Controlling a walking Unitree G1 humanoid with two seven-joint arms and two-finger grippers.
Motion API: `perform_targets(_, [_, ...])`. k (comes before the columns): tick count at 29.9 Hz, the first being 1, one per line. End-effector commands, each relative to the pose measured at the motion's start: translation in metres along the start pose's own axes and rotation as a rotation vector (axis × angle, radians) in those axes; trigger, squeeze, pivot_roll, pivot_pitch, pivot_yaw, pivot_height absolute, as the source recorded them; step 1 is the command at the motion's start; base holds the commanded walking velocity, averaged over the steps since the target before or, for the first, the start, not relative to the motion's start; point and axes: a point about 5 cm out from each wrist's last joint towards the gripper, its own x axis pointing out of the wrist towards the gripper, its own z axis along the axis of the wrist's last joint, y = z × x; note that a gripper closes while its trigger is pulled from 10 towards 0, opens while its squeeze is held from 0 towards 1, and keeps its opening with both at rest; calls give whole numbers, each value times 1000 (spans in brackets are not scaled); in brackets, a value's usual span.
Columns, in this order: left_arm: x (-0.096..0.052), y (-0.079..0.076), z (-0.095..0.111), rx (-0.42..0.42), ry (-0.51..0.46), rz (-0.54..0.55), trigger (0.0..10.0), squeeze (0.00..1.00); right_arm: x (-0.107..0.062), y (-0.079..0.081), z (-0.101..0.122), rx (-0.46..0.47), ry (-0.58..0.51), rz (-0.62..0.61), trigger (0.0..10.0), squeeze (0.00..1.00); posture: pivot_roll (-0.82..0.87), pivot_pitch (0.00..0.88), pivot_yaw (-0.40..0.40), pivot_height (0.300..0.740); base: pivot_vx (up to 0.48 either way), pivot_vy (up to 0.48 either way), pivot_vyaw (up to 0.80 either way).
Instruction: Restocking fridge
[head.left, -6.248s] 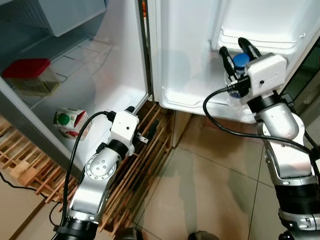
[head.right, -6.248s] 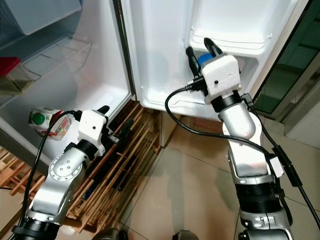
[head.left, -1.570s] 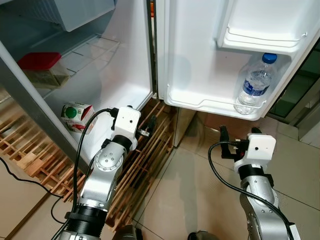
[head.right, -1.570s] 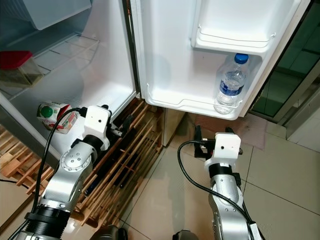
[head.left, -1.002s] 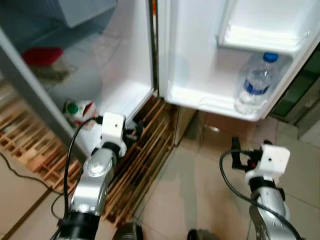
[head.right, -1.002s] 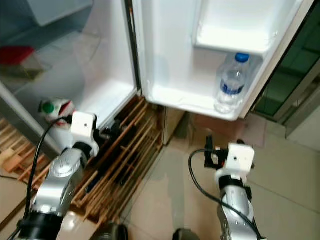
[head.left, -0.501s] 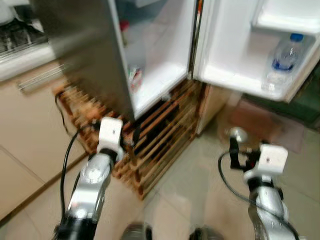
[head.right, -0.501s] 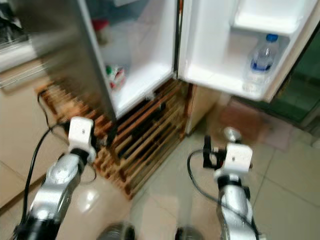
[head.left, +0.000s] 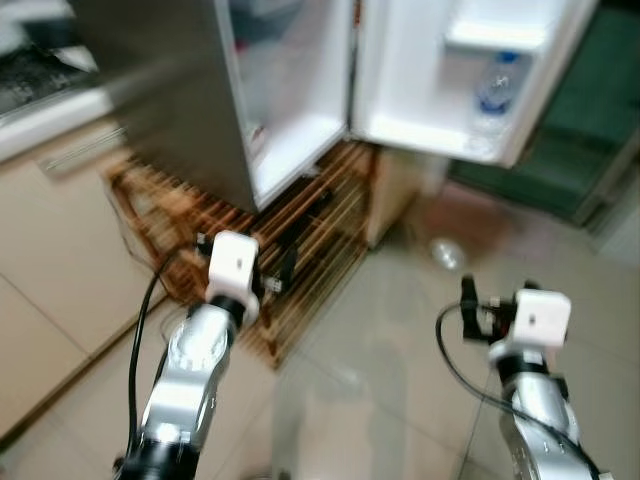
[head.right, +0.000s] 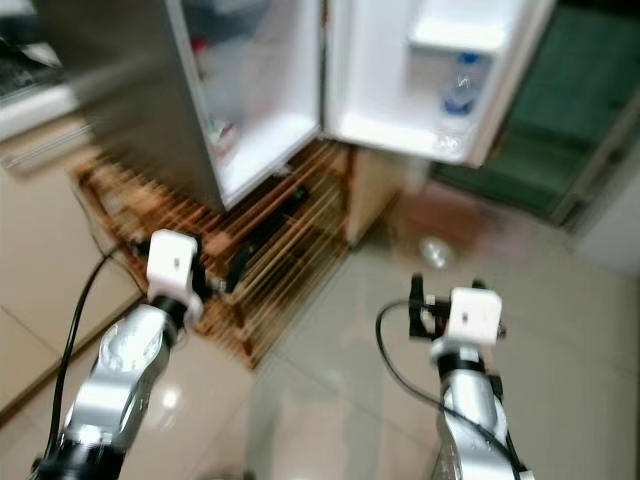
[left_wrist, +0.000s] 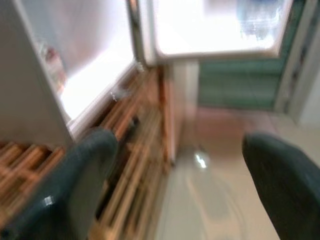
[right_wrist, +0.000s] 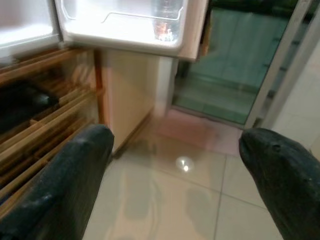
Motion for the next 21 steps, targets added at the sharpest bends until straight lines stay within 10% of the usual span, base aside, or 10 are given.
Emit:
perform_targets(1, [3,-2,6,13,-23,-5,10000,0,3,-7,4,-17,-22,-17,10000,0,40,61,28,732,0,-480,681])
perform_targets(21, [0,14,0,86,1,82,10000,0,4,-6,-5,-42,-8,-27,10000,0,50,64,39,732,45,-115,262])
